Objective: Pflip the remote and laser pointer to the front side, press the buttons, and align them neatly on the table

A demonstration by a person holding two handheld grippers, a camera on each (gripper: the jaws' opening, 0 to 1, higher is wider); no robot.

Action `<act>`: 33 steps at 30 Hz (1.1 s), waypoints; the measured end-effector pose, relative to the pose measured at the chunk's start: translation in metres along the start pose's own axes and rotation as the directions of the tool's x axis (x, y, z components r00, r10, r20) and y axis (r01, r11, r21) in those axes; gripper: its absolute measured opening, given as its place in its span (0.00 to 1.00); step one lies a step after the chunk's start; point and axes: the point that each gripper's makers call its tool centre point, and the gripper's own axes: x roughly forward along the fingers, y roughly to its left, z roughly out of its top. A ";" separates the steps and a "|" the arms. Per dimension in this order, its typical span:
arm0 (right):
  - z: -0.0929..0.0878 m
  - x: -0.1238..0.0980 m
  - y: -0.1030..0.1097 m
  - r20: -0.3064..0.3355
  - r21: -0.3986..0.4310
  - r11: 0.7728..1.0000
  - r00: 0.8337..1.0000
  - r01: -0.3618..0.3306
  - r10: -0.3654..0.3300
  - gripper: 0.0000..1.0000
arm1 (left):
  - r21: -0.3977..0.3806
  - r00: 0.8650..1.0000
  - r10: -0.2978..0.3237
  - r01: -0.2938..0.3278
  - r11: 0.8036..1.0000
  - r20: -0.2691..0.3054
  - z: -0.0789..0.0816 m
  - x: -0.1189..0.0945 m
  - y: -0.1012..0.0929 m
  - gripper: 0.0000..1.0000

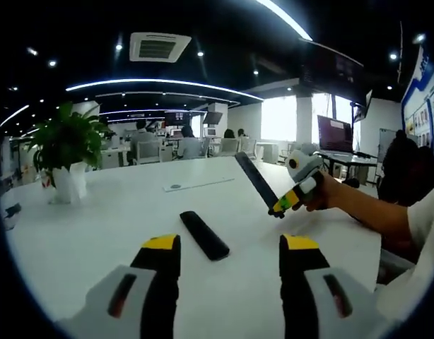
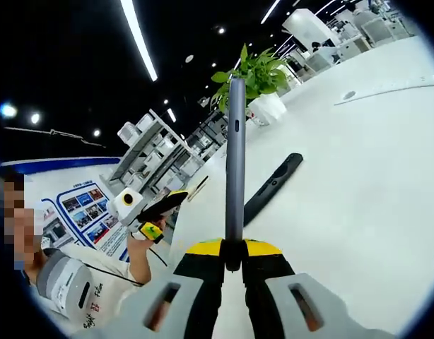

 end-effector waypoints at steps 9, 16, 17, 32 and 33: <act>-0.001 -0.002 -0.020 -0.015 0.040 0.996 0.997 0.077 -0.076 0.12 | 0.055 1.000 0.006 -0.007 0.998 0.020 0.010 -0.004 -0.004 0.56; 0.002 -0.007 -0.020 -0.002 0.062 0.995 0.997 0.074 -0.074 0.12 | 0.051 1.000 0.005 -0.005 0.999 -0.003 0.004 -0.002 -0.003 0.56; 0.002 -0.007 -0.020 -0.004 0.063 0.995 0.997 0.075 -0.075 0.12 | 0.052 1.000 0.004 -0.003 0.999 -0.009 0.003 -0.001 -0.003 0.57; -0.006 -0.010 -0.035 -0.043 0.003 0.978 0.977 0.208 -0.208 0.12 | 0.059 1.000 0.010 -0.009 0.998 -0.024 -0.001 -0.001 -0.001 0.55; -0.006 -0.010 -0.036 -0.042 0.004 0.977 0.976 0.213 -0.212 0.12 | 0.059 1.000 0.010 -0.008 0.998 -0.024 -0.001 -0.001 -0.001 0.55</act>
